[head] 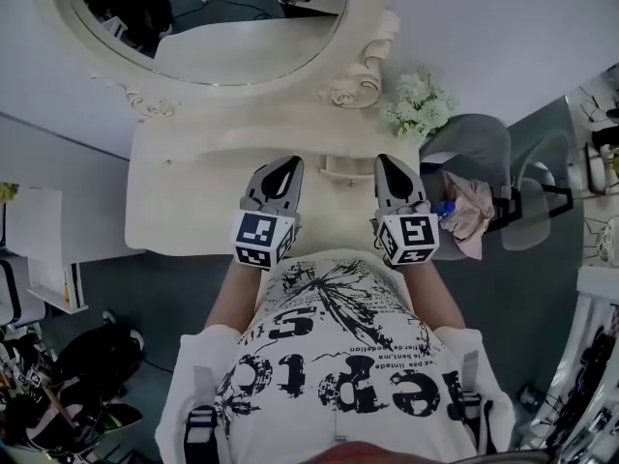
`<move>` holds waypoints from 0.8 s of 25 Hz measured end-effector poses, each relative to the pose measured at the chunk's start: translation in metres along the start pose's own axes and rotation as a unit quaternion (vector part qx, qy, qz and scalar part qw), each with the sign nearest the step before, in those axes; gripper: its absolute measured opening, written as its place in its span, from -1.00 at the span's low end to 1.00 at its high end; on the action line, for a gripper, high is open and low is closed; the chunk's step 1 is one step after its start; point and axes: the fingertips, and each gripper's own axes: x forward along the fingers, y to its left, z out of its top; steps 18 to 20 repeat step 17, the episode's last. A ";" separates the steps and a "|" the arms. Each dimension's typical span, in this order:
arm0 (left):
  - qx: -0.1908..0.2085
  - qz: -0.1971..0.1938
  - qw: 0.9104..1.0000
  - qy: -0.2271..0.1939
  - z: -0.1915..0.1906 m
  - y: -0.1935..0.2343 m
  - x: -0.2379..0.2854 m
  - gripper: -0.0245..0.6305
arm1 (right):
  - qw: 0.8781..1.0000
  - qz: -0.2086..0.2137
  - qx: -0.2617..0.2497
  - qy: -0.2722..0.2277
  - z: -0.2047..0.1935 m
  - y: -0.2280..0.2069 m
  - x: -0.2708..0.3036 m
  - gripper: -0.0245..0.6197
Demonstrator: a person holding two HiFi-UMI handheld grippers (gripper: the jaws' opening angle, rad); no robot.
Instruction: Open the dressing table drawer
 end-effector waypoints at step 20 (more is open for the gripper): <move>0.013 -0.002 1.000 -0.004 0.005 -0.009 -0.008 -0.86 | 1.000 0.005 0.000 0.004 -0.004 0.009 -0.004 -0.87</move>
